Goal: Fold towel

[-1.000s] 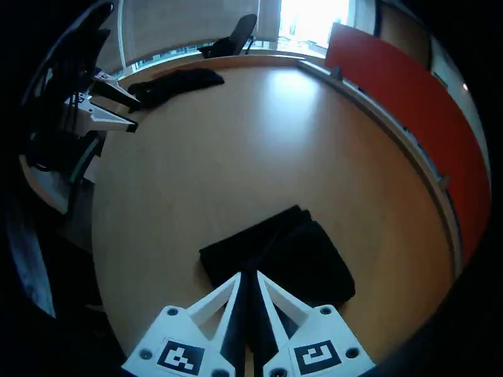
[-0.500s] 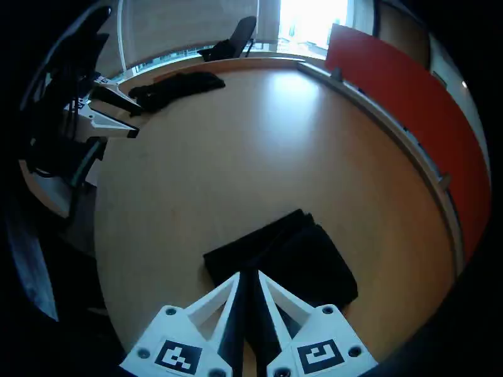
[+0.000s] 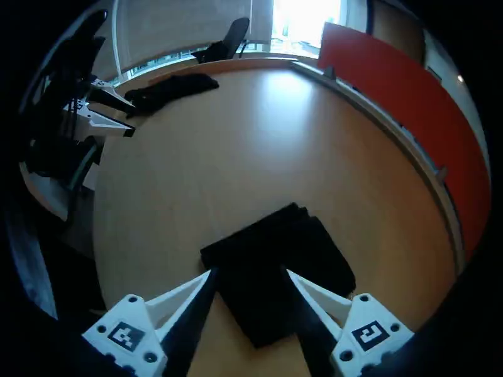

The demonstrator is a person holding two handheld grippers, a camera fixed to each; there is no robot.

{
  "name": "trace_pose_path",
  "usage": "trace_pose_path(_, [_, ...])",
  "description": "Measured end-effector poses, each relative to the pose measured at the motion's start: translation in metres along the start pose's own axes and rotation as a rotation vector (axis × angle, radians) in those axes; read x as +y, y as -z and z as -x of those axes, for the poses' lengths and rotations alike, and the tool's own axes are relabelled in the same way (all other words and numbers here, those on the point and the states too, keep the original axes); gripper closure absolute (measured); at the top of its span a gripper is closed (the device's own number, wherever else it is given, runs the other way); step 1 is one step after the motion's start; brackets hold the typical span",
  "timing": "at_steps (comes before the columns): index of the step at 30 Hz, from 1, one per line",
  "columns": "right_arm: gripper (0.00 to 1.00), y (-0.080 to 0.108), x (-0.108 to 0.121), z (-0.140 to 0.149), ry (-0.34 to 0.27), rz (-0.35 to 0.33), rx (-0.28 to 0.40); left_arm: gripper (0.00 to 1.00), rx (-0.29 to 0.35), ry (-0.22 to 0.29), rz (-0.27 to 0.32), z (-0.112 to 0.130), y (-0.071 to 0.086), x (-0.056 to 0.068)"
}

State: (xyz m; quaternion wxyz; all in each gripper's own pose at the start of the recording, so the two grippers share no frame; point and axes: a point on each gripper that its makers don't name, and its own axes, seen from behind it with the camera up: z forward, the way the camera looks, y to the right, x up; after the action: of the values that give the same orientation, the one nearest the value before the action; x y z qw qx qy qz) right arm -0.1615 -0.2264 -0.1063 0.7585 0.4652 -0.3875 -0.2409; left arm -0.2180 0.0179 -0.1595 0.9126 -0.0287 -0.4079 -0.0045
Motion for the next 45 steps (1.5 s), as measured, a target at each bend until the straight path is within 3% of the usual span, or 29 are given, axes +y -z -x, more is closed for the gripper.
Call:
trace_pose_path(13, [0.24,0.011,0.009,0.044,-0.091,0.037,-0.043,0.08,-0.002,-0.008,-0.001,-0.002,-0.001,0.002])
trace_pose_path(29, [0.26,0.014,0.010,0.088,-0.138,0.063,-0.098,0.08,-0.003,-0.012,0.008,-0.003,-0.004,0.009])
trace_pose_path(37, [0.37,0.010,0.008,0.103,-0.155,0.064,-0.122,0.08,-0.003,-0.016,0.012,-0.003,-0.005,0.011])
trace_pose_path(45, [0.63,0.007,0.007,0.108,-0.179,0.064,-0.135,0.08,-0.002,-0.018,0.017,-0.003,-0.005,0.013])
